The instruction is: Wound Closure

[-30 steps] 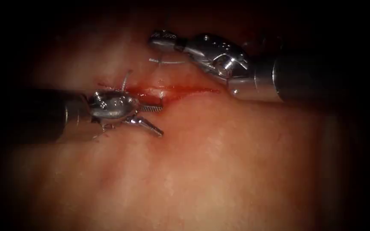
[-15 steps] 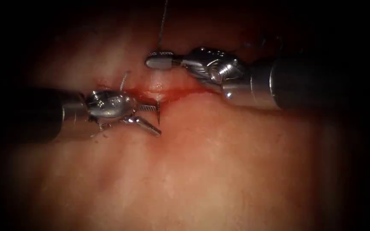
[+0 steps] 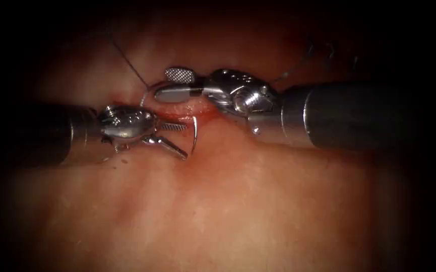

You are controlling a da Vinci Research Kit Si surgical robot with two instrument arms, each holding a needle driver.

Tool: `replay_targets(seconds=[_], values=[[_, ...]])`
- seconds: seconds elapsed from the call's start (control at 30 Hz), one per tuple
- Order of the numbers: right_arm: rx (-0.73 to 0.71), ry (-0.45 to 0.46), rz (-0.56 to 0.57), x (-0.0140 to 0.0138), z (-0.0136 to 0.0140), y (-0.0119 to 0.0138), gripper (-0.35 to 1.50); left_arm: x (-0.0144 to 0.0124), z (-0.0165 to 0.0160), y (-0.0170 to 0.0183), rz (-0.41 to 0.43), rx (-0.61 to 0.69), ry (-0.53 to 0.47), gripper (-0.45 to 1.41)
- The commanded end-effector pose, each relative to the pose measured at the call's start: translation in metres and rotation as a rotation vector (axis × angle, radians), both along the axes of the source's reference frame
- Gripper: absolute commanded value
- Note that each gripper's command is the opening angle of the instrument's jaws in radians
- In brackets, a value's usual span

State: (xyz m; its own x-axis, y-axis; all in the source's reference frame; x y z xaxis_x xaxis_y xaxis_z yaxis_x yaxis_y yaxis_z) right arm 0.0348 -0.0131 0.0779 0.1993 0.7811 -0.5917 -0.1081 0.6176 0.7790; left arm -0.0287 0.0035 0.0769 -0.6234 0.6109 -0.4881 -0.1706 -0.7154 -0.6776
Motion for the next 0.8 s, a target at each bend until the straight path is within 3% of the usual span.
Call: replay_targets(seconds=[0.03, 0.27, 0.5, 0.8], values=[[-0.053, -0.012, 0.013, 0.0006, 0.0009, 0.0011, 1.32, -0.0005, 0.0006, 0.0003, 0.0, -0.002, -0.001, 0.57], [-0.204, -0.011, 0.032, 0.0004, 0.0, 0.0034, 1.28, -0.0005, 0.0006, 0.0003, 0.0, -0.002, -0.001, 0.57], [-0.373, -0.001, -0.013, 0.0007, -0.0016, 0.004, 1.23, -0.0005, 0.0006, 0.0003, -0.003, 0.002, 0.0, 0.57], [-0.594, -0.076, -0.04, 0.0027, -0.003, 0.0049, 1.22, -0.0005, 0.0006, 0.0003, -0.003, 0.002, 0.0, 0.57]])
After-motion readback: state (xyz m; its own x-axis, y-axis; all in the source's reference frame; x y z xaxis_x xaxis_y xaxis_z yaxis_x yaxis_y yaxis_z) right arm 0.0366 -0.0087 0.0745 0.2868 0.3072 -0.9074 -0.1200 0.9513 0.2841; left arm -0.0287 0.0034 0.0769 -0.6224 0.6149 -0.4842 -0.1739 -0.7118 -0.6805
